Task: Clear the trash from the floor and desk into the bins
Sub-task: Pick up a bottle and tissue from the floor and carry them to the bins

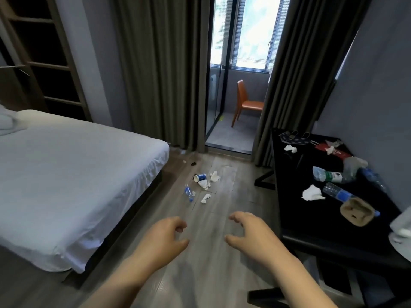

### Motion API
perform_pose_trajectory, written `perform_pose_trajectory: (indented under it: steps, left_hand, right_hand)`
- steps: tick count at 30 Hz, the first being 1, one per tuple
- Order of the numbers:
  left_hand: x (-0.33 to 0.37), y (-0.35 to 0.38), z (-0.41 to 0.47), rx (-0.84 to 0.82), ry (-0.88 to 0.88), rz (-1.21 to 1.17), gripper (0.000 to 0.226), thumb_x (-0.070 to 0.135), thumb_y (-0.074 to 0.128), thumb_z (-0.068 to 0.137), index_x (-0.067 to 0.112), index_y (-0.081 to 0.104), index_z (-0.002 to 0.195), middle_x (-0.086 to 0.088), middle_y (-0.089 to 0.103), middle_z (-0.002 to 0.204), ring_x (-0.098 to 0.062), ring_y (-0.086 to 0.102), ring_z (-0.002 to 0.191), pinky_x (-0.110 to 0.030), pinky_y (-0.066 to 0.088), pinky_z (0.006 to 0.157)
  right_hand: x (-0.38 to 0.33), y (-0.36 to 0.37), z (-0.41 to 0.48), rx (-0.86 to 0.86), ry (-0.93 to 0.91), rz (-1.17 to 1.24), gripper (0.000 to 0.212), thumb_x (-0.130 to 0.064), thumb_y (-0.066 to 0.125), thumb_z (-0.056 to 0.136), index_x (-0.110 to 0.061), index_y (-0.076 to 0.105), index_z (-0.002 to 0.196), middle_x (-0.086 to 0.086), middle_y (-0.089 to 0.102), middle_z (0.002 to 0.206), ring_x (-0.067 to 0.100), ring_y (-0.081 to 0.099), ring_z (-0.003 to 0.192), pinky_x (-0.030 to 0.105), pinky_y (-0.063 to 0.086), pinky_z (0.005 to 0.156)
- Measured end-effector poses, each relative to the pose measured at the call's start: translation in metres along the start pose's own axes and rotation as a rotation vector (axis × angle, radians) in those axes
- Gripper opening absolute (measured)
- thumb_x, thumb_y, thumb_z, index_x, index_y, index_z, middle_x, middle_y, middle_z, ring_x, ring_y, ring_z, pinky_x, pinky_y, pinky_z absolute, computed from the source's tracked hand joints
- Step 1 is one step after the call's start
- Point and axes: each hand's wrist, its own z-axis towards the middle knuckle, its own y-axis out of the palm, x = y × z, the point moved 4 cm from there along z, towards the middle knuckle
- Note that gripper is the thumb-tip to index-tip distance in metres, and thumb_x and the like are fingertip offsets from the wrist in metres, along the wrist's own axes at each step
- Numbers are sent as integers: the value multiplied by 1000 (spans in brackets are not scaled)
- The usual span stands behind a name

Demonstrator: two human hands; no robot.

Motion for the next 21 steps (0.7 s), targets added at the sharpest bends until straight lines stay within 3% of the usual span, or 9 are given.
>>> perform_pose_trajectory:
  steps: [9, 21]
  left_hand:
    - [-49, -41, 179, -40, -4, -29, 36, 38, 61, 86, 30, 56, 121, 13, 58, 113, -3, 55, 99, -22, 48, 89]
    - [-78, -40, 381, -67, 2, 5, 35, 38, 63, 85, 30, 58, 118, 13, 61, 111, -2, 57, 97, -24, 51, 88]
  right_hand:
    - [-7, -2, 173, -37, 79, -16, 55, -42, 63, 81, -29, 49, 132, -8, 51, 127, 8, 50, 117, 22, 41, 92]
    - [19, 8, 366, -106, 101, 62, 53, -35, 65, 82, -26, 50, 133, -5, 51, 128, 10, 53, 113, 19, 41, 86]
